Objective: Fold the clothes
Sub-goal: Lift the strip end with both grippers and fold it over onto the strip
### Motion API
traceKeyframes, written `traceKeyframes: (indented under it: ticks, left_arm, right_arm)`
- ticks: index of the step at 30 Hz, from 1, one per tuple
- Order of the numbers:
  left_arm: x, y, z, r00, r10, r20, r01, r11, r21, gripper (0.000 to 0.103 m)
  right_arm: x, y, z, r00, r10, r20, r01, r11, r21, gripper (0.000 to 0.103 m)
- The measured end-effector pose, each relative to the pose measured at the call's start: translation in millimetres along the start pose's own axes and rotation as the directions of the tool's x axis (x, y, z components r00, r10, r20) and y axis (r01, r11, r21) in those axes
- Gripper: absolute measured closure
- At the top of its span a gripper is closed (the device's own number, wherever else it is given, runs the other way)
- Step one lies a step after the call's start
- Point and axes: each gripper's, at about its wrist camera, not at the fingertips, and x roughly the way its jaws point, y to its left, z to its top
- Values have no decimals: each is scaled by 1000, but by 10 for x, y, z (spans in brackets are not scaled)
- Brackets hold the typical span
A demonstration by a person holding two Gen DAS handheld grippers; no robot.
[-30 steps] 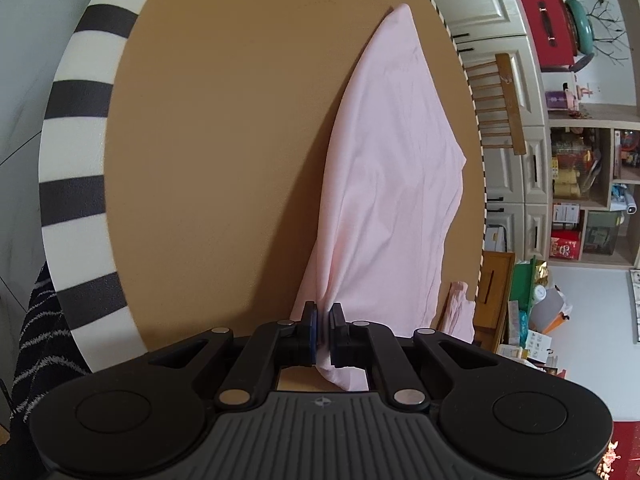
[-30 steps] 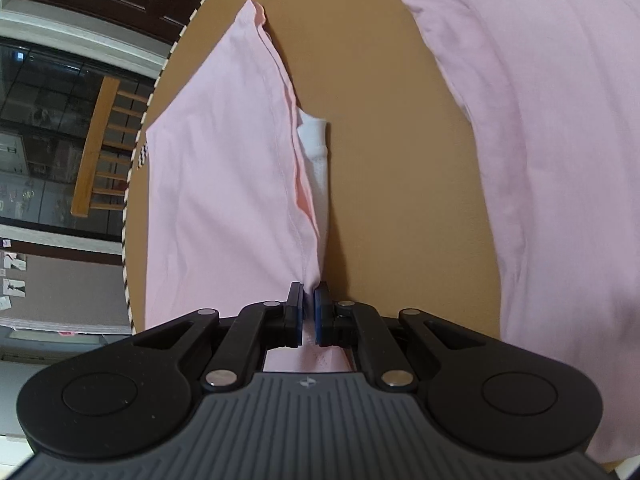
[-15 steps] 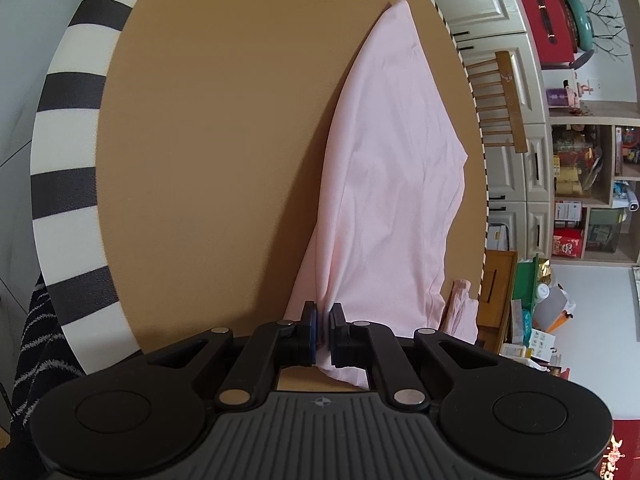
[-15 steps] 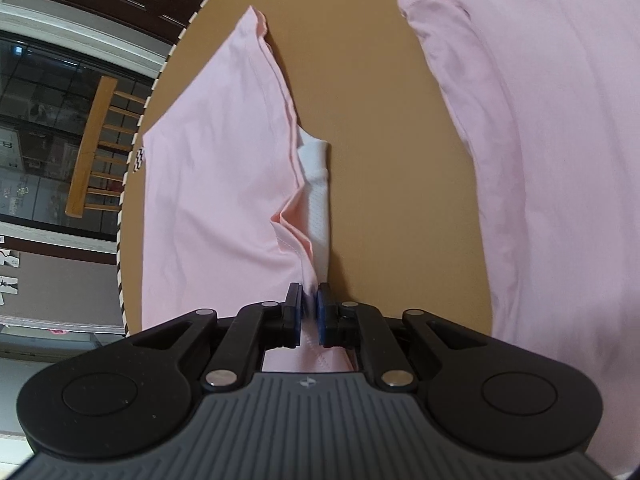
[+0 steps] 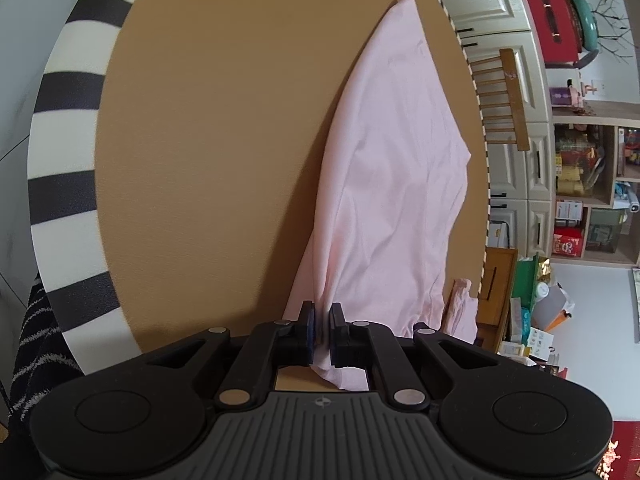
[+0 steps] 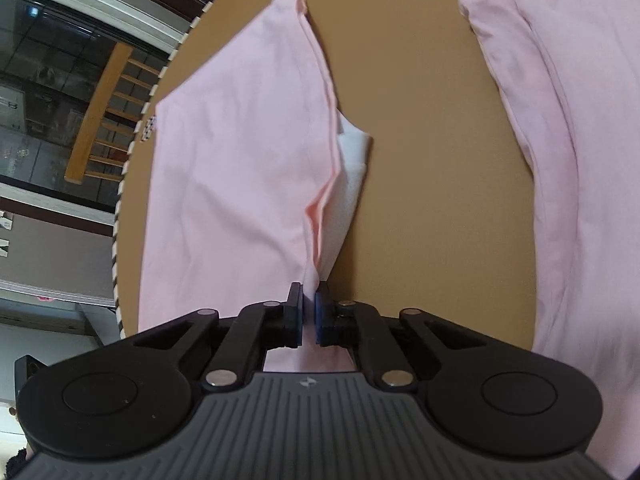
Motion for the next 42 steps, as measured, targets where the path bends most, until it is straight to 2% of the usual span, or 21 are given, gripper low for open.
traceKeyframes:
  ticks: [5, 9, 14, 18, 23, 31, 34, 39, 41, 42]
  left_arm:
    - [-62, -109, 64, 999, -49, 1, 49, 999, -3, 97]
    - [-62, -236, 195, 995, -104, 5, 104, 994, -41, 97]
    - [-4, -462, 551, 990, -138, 15, 139, 989, -59, 97]
    - [64, -668, 929, 987, -159, 26, 160, 984, -72, 97]
    - [299, -809, 1557, 987, -152, 54, 158, 975, -156, 97]
    - [859, -1037, 2508, 994, -76, 77, 90, 976, -198, 97]
    - [1039, -992, 2679, 998, -29, 62, 42, 973, -227, 97]
    - [1156, -861, 2773, 999, -14, 49, 26, 966, -259, 97]
    - [1173, -803, 2797, 998, -23, 54, 38, 956, -292, 97]
    - [1173, -780, 2806, 998, -29, 56, 44, 952, -302, 97]
  right_arm:
    - [-80, 73, 181, 998, 58, 16, -58, 998, 36, 98]
    - [-143, 131, 325, 994, 103, 30, -105, 992, 65, 98]
    - [-133, 232, 575, 989, 147, 35, -150, 985, 89, 98]
    - [33, 302, 906, 989, 142, 32, -145, 983, 117, 98]
    - [311, 296, 1352, 991, 127, 39, -132, 970, 204, 98]
    - [762, 214, 1992, 998, 35, 45, -48, 941, 336, 97]
    - [926, 150, 2060, 1000, 5, 13, -9, 920, 393, 95]
    - [976, 101, 2071, 999, 31, 11, -33, 905, 424, 89]
    - [960, 57, 2084, 998, 61, 24, -66, 882, 467, 76]
    - [932, 41, 2091, 997, 74, 38, -83, 870, 486, 73]
